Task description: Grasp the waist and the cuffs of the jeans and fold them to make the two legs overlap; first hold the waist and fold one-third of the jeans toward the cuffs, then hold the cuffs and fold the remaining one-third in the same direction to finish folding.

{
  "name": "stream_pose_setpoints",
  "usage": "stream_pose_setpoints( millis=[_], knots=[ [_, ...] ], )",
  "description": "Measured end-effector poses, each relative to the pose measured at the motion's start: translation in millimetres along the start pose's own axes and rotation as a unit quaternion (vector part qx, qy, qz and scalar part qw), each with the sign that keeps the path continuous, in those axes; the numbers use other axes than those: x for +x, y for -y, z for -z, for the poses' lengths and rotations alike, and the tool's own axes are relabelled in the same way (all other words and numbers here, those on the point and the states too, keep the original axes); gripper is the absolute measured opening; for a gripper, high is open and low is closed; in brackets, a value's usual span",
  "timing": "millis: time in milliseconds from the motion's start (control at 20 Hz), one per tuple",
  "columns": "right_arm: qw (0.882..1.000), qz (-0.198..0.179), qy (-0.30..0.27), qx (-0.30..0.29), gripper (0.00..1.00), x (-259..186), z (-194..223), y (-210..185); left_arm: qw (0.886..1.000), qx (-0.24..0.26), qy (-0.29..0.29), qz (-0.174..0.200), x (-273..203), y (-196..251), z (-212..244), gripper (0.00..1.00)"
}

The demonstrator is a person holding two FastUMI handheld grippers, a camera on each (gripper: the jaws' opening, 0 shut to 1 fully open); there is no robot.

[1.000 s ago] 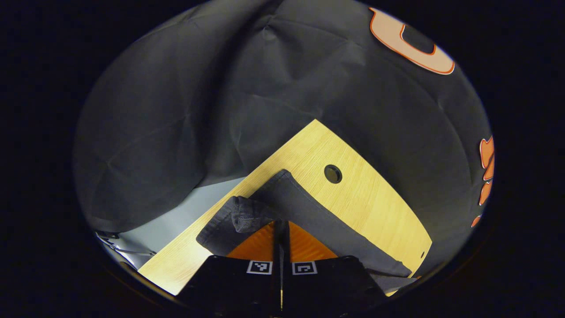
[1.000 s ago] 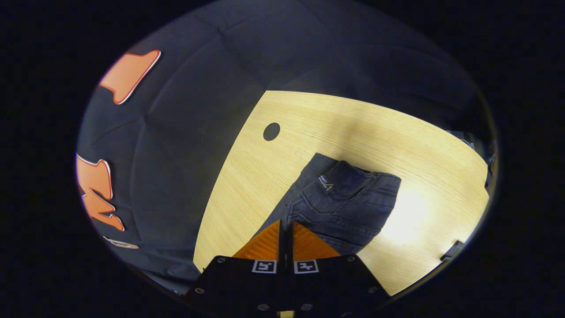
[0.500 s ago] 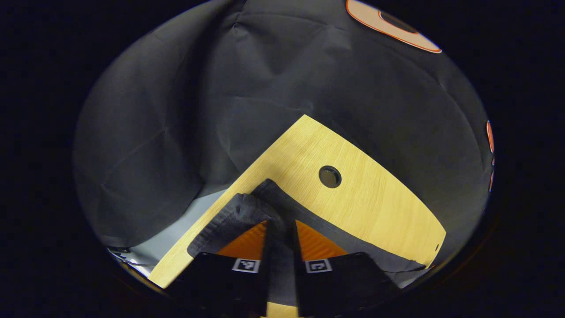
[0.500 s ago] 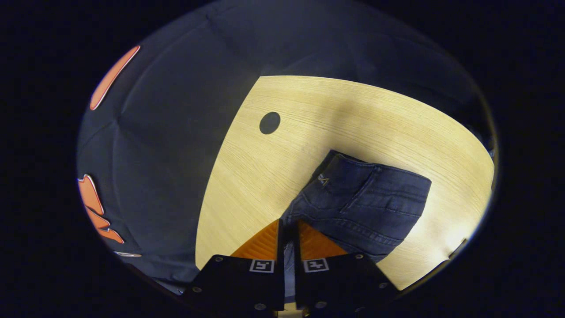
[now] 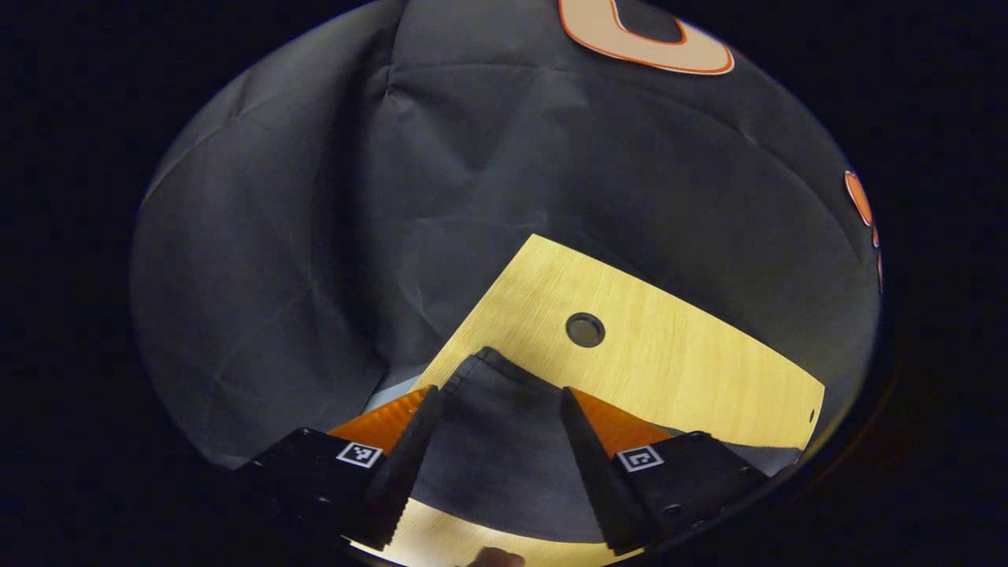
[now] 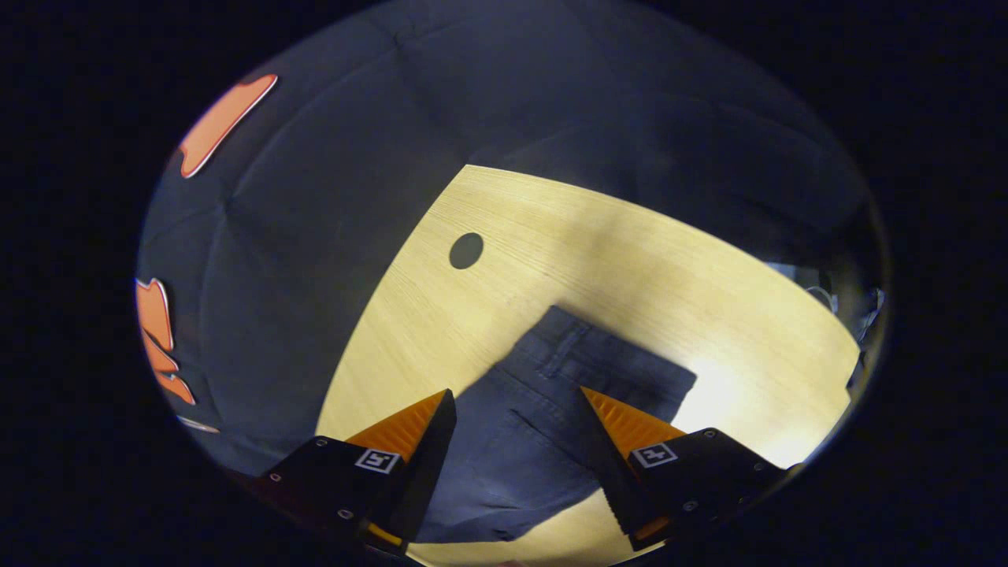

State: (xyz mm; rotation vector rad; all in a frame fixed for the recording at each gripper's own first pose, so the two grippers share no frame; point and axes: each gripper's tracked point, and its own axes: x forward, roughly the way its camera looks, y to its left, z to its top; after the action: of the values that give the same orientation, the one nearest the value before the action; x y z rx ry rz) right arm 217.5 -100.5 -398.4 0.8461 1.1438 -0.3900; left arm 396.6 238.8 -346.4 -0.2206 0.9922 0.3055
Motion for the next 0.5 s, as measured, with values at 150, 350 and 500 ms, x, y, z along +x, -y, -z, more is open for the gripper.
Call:
stream_pose_setpoints(
  millis=[150,350,500],
  knots=[
    [0.999,0.036,-0.005,-0.012,0.99,-0.6,8.3,26.5,0.999,0.028,0.013,0.012,-0.6,1.7,5.9,0.96],
    [0.997,0.068,-0.022,-0.014,0.99,14.2,27.4,58.2,0.993,0.08,0.085,0.027,-13.0,4.0,-14.0,0.96],
    [0.997,0.071,-0.043,-0.012,0.99,20.7,41.4,64.4,0.982,0.102,0.154,0.031,-30.2,10.2,-32.9,0.95]
  ],
)
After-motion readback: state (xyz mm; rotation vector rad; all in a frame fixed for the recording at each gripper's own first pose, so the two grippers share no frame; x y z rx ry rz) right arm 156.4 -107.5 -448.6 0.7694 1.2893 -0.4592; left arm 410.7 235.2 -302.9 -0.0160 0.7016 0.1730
